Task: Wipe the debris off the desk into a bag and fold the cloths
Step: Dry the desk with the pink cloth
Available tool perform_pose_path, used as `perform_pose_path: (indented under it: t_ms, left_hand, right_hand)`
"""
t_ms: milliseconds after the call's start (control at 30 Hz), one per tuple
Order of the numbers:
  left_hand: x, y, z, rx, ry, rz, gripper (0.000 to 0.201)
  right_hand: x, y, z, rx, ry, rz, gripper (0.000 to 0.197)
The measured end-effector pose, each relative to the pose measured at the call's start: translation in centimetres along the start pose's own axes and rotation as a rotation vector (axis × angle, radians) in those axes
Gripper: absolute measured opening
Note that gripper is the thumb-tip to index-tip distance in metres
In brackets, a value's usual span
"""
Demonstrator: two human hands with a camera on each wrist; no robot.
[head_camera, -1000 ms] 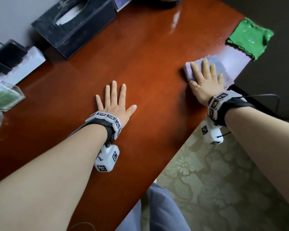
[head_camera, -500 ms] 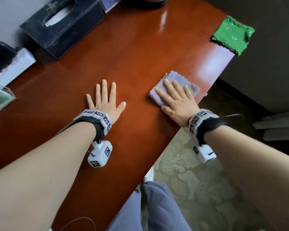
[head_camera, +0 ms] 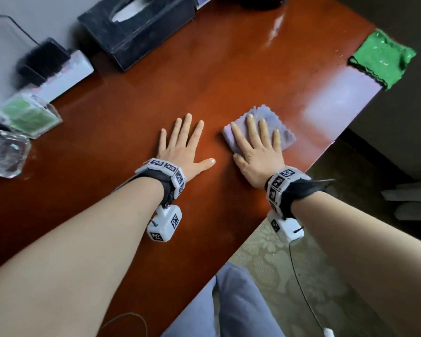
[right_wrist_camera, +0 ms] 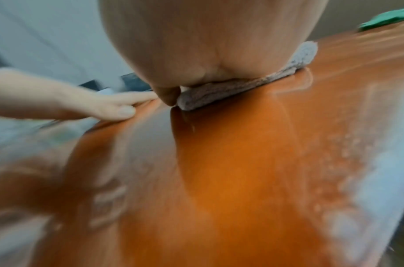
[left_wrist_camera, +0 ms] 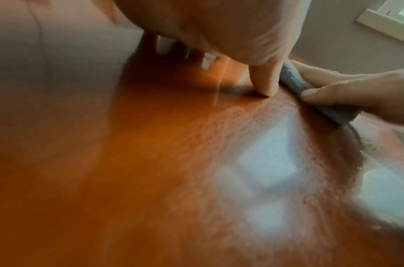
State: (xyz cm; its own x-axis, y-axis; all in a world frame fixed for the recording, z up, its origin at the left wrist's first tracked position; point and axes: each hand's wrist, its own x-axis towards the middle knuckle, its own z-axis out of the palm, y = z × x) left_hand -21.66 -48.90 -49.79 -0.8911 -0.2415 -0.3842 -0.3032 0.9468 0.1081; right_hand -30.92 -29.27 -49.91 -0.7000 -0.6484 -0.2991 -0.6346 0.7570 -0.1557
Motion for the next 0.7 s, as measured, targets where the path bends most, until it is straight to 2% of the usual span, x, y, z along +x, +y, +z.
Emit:
perform_pose_path:
  t_ms: [67, 133, 167, 233, 300, 367, 433, 567, 633, 700]
  left_hand:
    - [-0.9, -1.2, 0.1, -0.01, 0.005, 0.044, 0.096]
    - [-2.1, -2.9, 0.0, -0.019, -0.028, 0.071, 0.096]
    - [-2.9, -4.0, 0.0, -0.022, -0.043, 0.065, 0.096]
    - [-4.6, -6.5, 0.0, -0.043, -0.065, 0.005, 0.096]
    - [-6.4, -9.2, 0.2, -0.072, -0.08, -0.081, 0.097]
    - [-7.9, -11.5, 0.4, -0.101, -0.089, -0.129, 0.099]
    - [-8.8, -12.7, 0.5, -0.1, -0.085, -0.132, 0.102]
    - [-8.9, -13.0, 0.8, -0.144, -0.036, -0.202, 0.12]
    - [-8.9, -13.0, 0.9, -0.198, -0.022, -0.236, 0.126]
    - [-8.9, -13.2, 1.0, -0.215, -0.014, -0.241, 0.128]
  right_hand:
    - [-0.1, 0.0, 0.0, -0.057, -0.026, -0.155, 0.069]
    - [0.8, 1.4, -0.7, -0.051, -0.055, -0.194, 0.069]
    - [1.4, 2.1, -1.2, -0.036, -0.061, -0.155, 0.069]
    - [2.9, 2.4, -2.1, 0.037, -0.062, 0.016, 0.067]
    - [4.6, 0.5, -2.5, 0.113, -0.066, 0.208, 0.066]
    - [5.8, -3.0, -2.3, 0.139, -0.068, 0.283, 0.065]
    - [6.1, -7.3, -1.7, 0.091, -0.069, 0.151, 0.063]
    - [3.5, -16.2, 0.7, -0.079, -0.089, -0.315, 0.063]
    - [2.6, -18.0, 1.5, -0.127, -0.129, -0.46, 0.063]
    - [3.4, -17.3, 1.0, -0.139, -0.131, -0.525, 0.062]
